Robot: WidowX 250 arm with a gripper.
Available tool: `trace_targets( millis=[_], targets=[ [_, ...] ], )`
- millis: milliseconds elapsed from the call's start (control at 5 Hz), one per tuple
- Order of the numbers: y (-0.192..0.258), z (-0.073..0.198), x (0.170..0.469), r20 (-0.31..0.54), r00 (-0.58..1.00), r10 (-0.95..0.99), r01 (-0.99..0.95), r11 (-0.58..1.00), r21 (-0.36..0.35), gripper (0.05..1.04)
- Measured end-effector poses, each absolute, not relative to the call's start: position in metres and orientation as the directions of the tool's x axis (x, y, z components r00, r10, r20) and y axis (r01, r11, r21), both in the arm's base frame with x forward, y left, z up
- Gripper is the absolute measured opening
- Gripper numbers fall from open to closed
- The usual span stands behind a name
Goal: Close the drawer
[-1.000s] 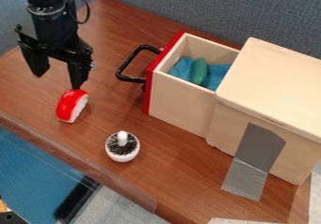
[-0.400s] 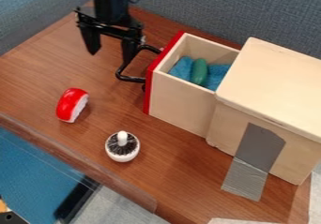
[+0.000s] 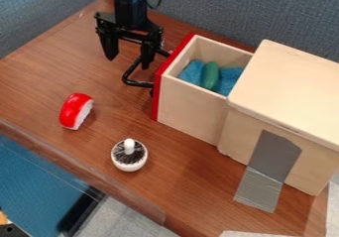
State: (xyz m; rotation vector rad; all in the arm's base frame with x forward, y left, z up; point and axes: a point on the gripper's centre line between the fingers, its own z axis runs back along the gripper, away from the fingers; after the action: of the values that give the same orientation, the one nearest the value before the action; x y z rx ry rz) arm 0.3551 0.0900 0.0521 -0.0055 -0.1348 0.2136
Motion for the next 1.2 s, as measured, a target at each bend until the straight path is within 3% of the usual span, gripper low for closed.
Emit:
trace_targets(
  millis=[400, 600, 800, 1200],
  targets=[
    [0.091, 0.037, 0.365, 0.109, 0.968, 0.226, -0.227, 0.974, -0.002, 0.383],
    [0.078, 0.037, 0.368, 0.110, 0.976, 0.187, -0.185, 0.982, -0.026, 0.170],
    [0.052, 0.036, 0.372, 0.119, 0.985, 0.126, -0.119, 0.991, -0.064, 0.114],
    [-0.019, 0.047, 0.371, 0.164, 0.986, -0.022, 0.041, 0.992, -0.119, 0.109]
  ],
)
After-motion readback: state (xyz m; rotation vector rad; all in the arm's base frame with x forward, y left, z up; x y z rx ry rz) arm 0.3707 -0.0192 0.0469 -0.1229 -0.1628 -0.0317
